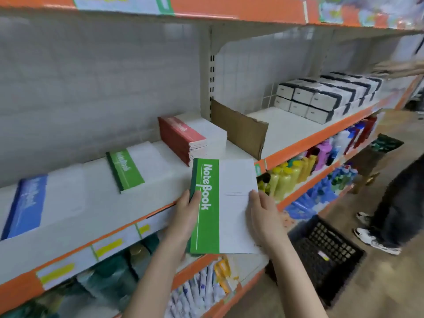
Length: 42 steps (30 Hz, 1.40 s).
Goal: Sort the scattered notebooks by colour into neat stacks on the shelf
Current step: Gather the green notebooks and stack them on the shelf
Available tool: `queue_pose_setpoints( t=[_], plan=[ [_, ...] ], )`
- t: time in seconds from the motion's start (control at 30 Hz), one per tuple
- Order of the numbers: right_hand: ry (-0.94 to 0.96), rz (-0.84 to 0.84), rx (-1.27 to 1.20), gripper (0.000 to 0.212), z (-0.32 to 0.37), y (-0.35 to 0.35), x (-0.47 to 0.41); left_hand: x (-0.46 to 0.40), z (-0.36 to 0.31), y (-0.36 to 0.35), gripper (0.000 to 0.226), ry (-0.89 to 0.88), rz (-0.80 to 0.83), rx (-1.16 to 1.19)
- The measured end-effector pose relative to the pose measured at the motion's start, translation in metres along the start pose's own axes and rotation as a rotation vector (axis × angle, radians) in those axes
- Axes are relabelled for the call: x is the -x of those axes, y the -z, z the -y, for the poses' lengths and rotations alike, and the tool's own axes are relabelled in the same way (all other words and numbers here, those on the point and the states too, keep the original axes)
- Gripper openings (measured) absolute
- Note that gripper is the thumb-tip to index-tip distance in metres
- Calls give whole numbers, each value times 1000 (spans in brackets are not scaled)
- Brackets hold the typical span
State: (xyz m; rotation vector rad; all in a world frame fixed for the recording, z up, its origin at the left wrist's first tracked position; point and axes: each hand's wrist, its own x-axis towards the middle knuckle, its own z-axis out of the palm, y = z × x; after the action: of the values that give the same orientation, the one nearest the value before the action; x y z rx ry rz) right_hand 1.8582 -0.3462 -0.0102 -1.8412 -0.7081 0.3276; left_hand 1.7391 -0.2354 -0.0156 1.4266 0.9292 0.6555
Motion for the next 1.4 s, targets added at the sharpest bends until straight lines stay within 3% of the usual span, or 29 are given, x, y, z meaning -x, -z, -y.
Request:
queue_pose_setpoints(
  t=[0.23, 0.43, 0.57, 0.63, 0.73, 0.9, 1.1, 1.27, 1.4],
  plan=[
    [132, 286, -39, 30, 9, -30, -28, 17, 5, 18, 14, 30, -333, 88],
    [178, 483, -34, 32, 6, -51, -33, 37, 14, 25, 17, 72, -480, 90],
    [182, 557, -73, 35, 6, -59, -36, 44, 15, 26, 41, 103, -546, 77],
    [186, 593, -74, 33, 8, -61, -40, 44, 16, 27, 30, 99, -596, 98],
    [236, 578, -20, 33, 12, -65, -48, 40, 9, 33, 12, 125, -630, 108],
    [332, 552, 67, 42, 29, -81, -69, 18, -4, 51, 24, 131, -674, 42],
    [305, 556, 110, 43, 50, -122, -100, -20, -26, 81, 38, 163, -702, -135],
    [246, 548, 171, 45, 65, -169, -130, -62, -30, 113, 33, 144, -770, -448],
    [216, 529, 242, 35, 69, -200, -152, -95, -28, 134, 35, 163, -763, -518]
  ],
)
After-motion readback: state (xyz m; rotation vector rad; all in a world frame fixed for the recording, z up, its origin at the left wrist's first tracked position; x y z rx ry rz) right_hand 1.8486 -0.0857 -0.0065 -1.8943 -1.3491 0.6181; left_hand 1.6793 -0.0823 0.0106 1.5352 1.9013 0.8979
